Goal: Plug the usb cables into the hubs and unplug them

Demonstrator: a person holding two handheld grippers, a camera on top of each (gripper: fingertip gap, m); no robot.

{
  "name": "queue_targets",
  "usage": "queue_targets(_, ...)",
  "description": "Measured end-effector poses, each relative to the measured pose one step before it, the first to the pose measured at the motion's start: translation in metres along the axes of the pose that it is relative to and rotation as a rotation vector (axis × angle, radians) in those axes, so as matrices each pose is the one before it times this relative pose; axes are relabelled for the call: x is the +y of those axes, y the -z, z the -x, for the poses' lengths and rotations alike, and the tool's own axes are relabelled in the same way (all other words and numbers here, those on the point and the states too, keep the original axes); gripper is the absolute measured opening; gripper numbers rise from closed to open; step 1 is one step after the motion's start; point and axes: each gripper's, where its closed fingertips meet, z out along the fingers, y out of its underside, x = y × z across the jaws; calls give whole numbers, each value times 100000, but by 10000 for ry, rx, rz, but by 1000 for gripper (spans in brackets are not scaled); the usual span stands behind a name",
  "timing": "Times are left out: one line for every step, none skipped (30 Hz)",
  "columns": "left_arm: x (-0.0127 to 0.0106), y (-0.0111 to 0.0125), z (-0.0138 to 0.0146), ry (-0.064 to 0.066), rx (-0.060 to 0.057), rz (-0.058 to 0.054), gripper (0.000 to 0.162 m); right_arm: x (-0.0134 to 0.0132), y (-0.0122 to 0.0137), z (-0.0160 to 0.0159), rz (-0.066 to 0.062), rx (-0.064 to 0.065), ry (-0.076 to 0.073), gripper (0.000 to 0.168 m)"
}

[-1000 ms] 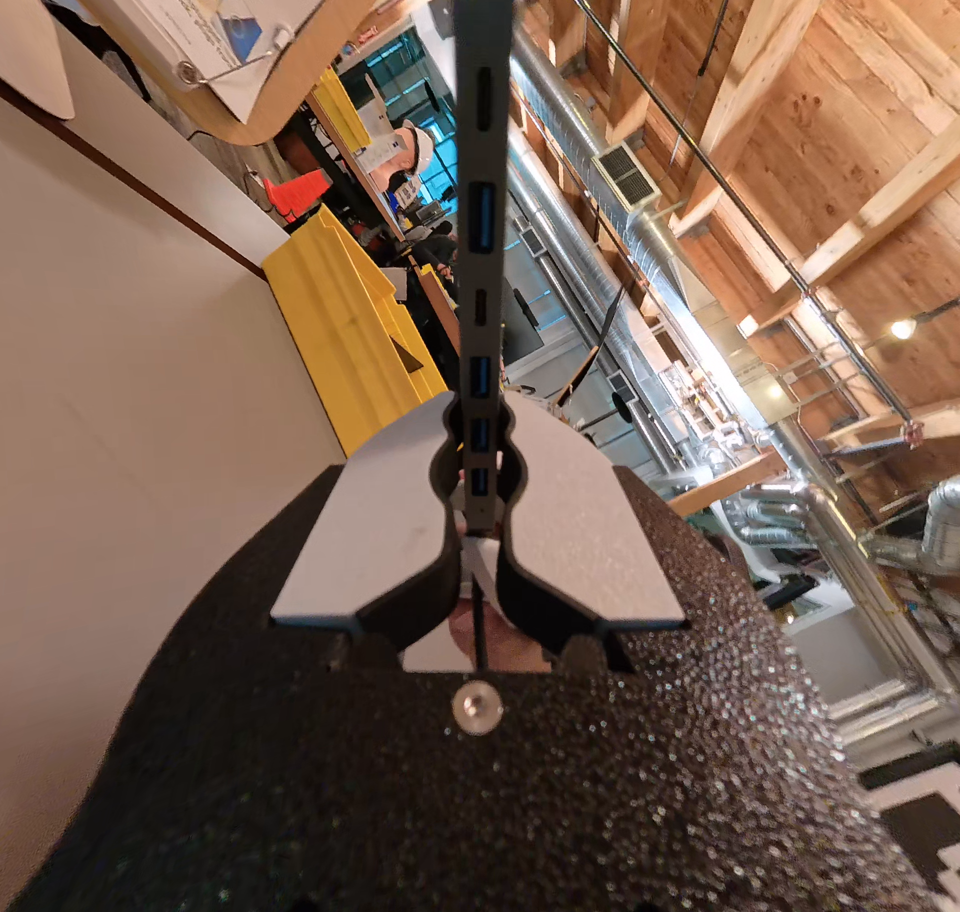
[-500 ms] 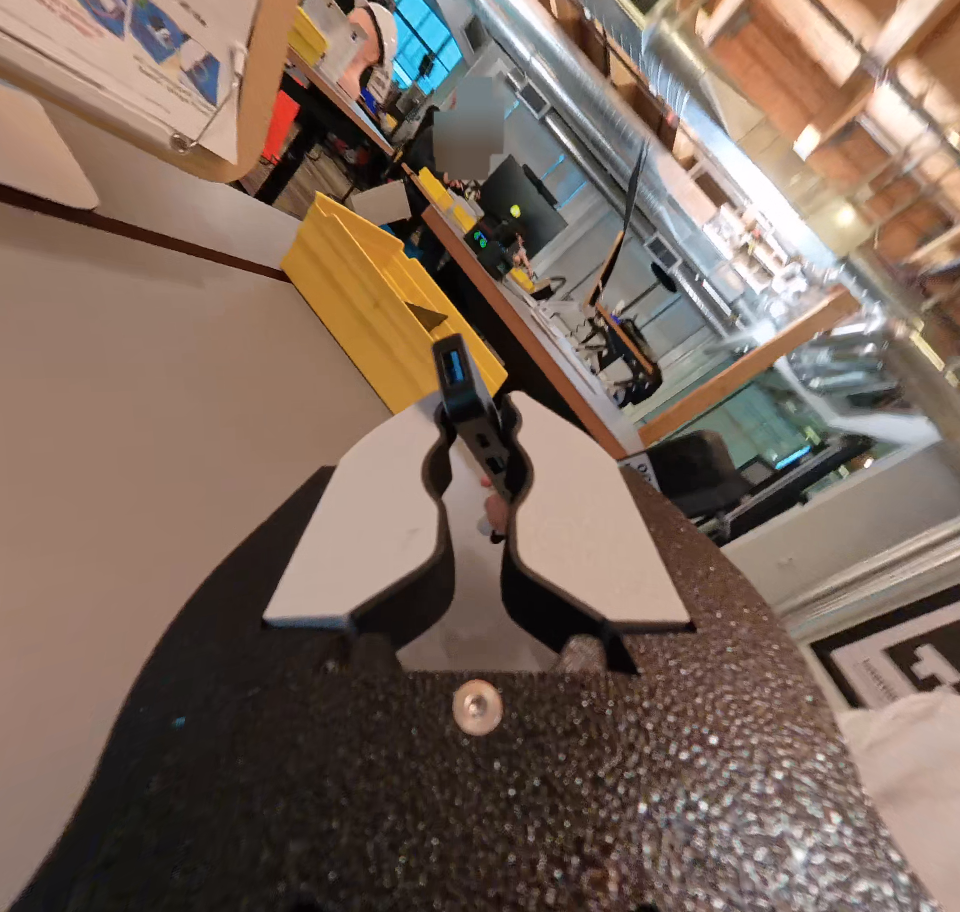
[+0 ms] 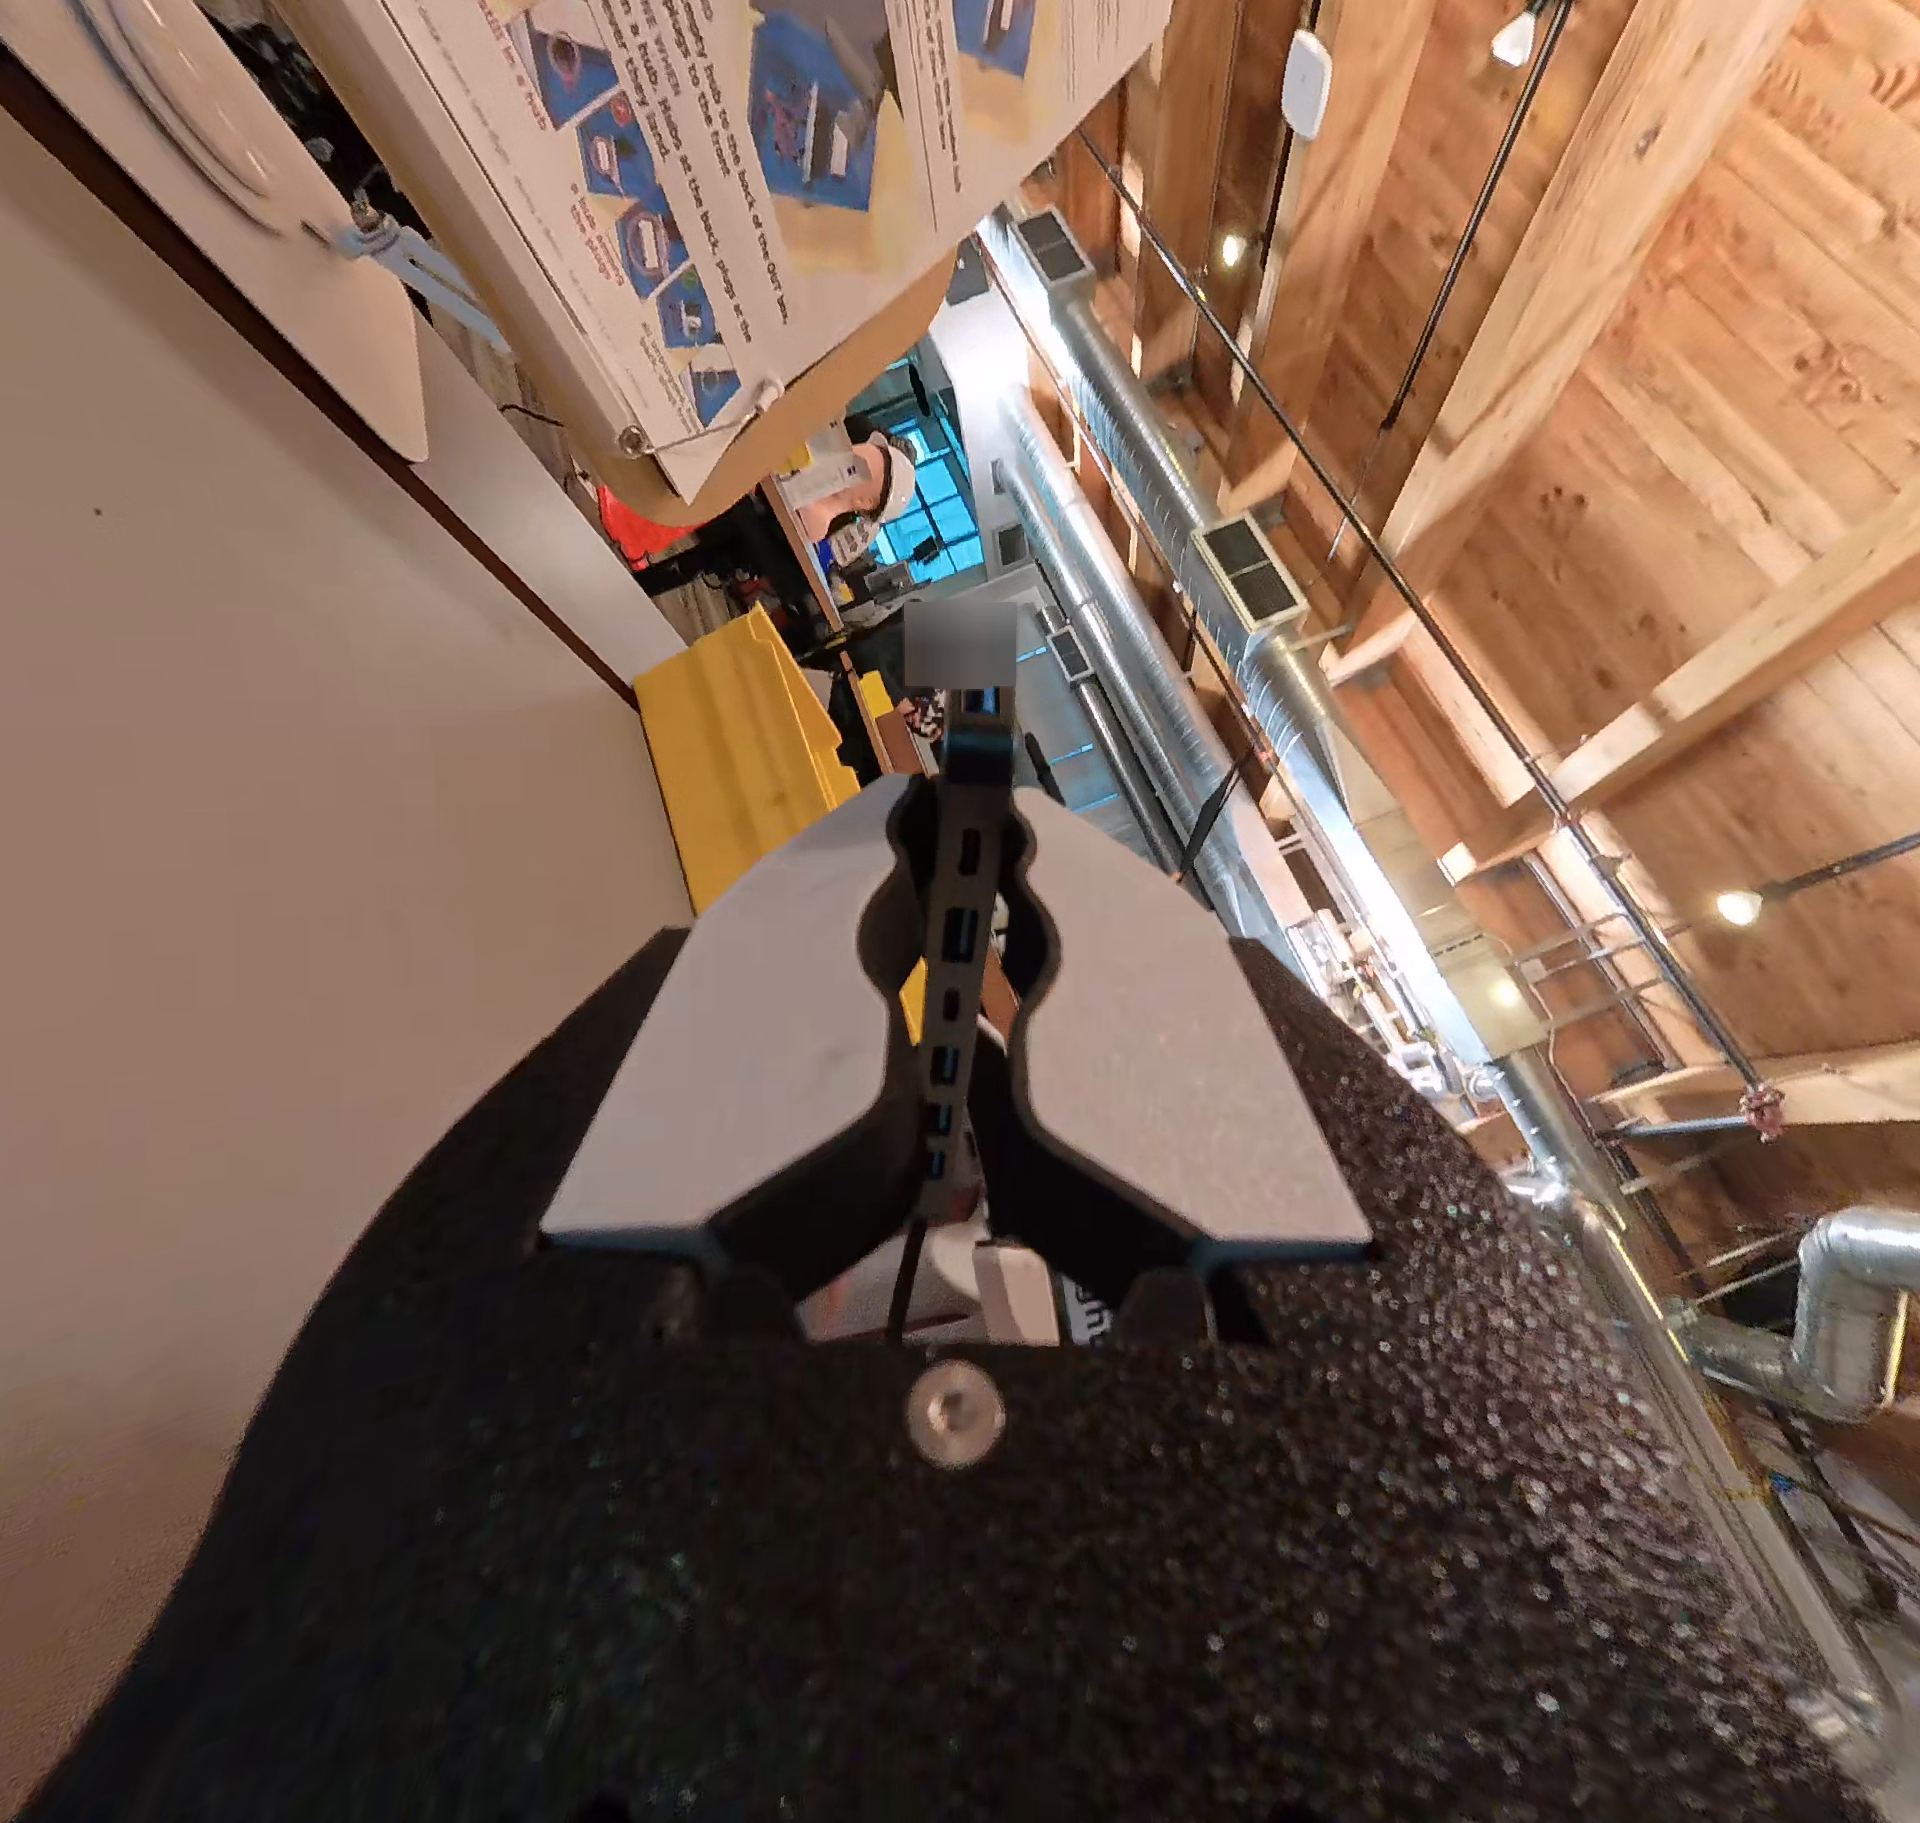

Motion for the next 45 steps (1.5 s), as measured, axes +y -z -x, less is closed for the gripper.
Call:
queue_targets(-107, 9, -37, 47, -42, -140, 11, -126, -127, 27, -151, 114, 77, 64)
queue_targets(-46, -29, -4, 21, -52, -80, 10, -133, -132, 305, -143, -90, 54, 65)
queue_targets(-37, -36, 67, -34, -78, -63, 10, 18, -125, 380, -19, -159, 30, 65)
queue_targets(-49, -51, 101, -50, -87, -74, 10, 98, -111, 342, 57, -155, 104, 66)
queue_targets(-32, -32, 61, -16, -55, -68, 10, -101, -35, 220, -49, -51, 164, 67)
queue_targets(0, -23, 15, -19, -25, -24, 10, -219, -7, 259, -92, -112, 105, 67)
queue_targets(-19, -24, 10, -31, -37, -49, 10, -74, -13, 147, 37, -90, -9, 67)
queue_targets(-26, -28, -52, -6, 4, -56, 10, -48, -10, 3, 43, -12, -4, 68)
queue_targets(63, -62, -136, 68, 65, 11, 10, 21, -10, -119, 34, 77, 12, 69)
queue_targets(92, -55, -178, 78, 56, 4, 10, 143, -33, -308, 63, 215, -64, 69)
queue_targets(141, -60, -181, 7, 23, 8, 10, 99, -59, -243, 9, 185, -89, 70)
queue_targets(190, -84, -148, -100, -30, 19, 10, 75, -90, -55, -39, 95, -22, 70)
queue_targets(148, -69, -42, -152, -86, -3, 10, 147, -127, 34, 32, 79, 78, 70)
queue_targets(94, -57, 0, -104, -79, -26, 10, 54, -136, 174, 3, 14, 150, 71)
queue_targets(123, -49, -48, -17, -6, 0, 10, -159, -137, 371, -84, -137, 36, 71)
queue_targets(188, -49, -75, 7, 17, 37, 10, -79, -170, 280, -6, -98, -91, 71)
queue_targets(207, -45, -29, -48, -18, 39, 10, -62, -162, 144, 3, -12, -84, 71)
queue_targets(187, -17, -67, -15, 8, 16, 10, -132, -97, -16, -75, 76, -34, 71)
queue_targets(172, -8, -189, 65, 80, 21, 10, -57, -62, -99, -35, 118, -14, 68)
queue_targets(211, -11, -187, 68, 71, 64, 10, 85, 3, -258, 35, 203, 40, 64)
queue_targets(195, 9, -116, 12, 28, 73, 10, -77, 129, -378, -118, 279, 126, 56)
queue_targets(183, 35, -71, 33, 27, 80, 10, -95, 196, -338, -158, 177, 68, 46)
queue_targets(136, 78, -112, 147, 88, 51, 10, 87, 207, -485, -41, 203, -34, 40)
queue_targets(8, 126, -57, 82, 41, -25, 10, 205, 177, -570, 57, 217, -182, 43)
queue_targets(-2, 126, 26, -100, -46, -9, 10, 88, 145, -405, -4, 77, -229, 49)
queue_targets(70, 73, -10, -49, -12, 34, 10, 140, 93, -109, 59, -90, -150, 53)
queue_targets(102, 31, -71, 95, 44, 16, 10, 211, 17, 18, 143, -92, -38, 55)
queue_targets(174, -34, -70, 66, 35, 35, 10, 228, -38, 163, 147, -115, 36, 55)
queue_targets(248, -90, -33, -48, -21, 78, 10, 110, -91, 409, 65, -219, 76, 55)
queue_targets(275, -125, -12, -7, -23, 75, 10, 72, -108, 329, 45, -93, 151, 51)
queue_targets(296, -146, -24, 93, 18, 73, 10, -22, -88, 178, -13, 53, 257, 44)
queue_targets(213, -106, 2, 112, 32, 41, 10, -132, -12, -33, -91, 174, 202, 40)
queue_targets(106, -52, 43, 123, 24, 28, 10, -155, 79, -225, -125, 181, -16, 36)
queue_targets(61, -23, 74, 104, -7, 29, 10, -69, 70, -7, -86, -102, -187, 36)
queue_targets(68, -33, 92, 51, -32, 31, 10, 80, 70, -66, 20, -74, -139, 36)
queue_targets(85, -40, 21, 63, 8, 40, 10, 28, 78, -65, -25, -8, 27, 36)
queue_targets(69, -46, -32, 70, 21, 27, 10, -59, 71, -25, -69, 12, 43, 36)
queue_targets(22, -40, 1, -24, -29, 17, 10, -9, 17, -29, -6, 1, -74, 36)
queue_targets(-3, -45, 46, -152, -73, 46, 9, 1, 2, -25, 19, -36, -216, 36)
queue_targets(10, -57, 67, -192, -69, 106, 9, 25, 18, -53, 32, -54, -298, 36)
queue_targets(55, -39, 97, -187, -76, 185, 10, 99, 18, -28, 60, -135, -375, 36)
queue_targets(84, 20, 86, -236, -72, 238, 11, 136, 54, -23, 60, -229, -487, 36)
queue_targets(112, 49, 29, -318, -49, 276, 13, 33, 113, -63, -39, -232, -557, 36)
queue_targets(113, 100, 65, -365, -81, 288, 21, -35, 151, -233, -99, -90, -544, 36)
queue_targets(-5, 177, 212, -402, -220, 231, 30, -14, 179, -268, -91, -80, -462, 36)
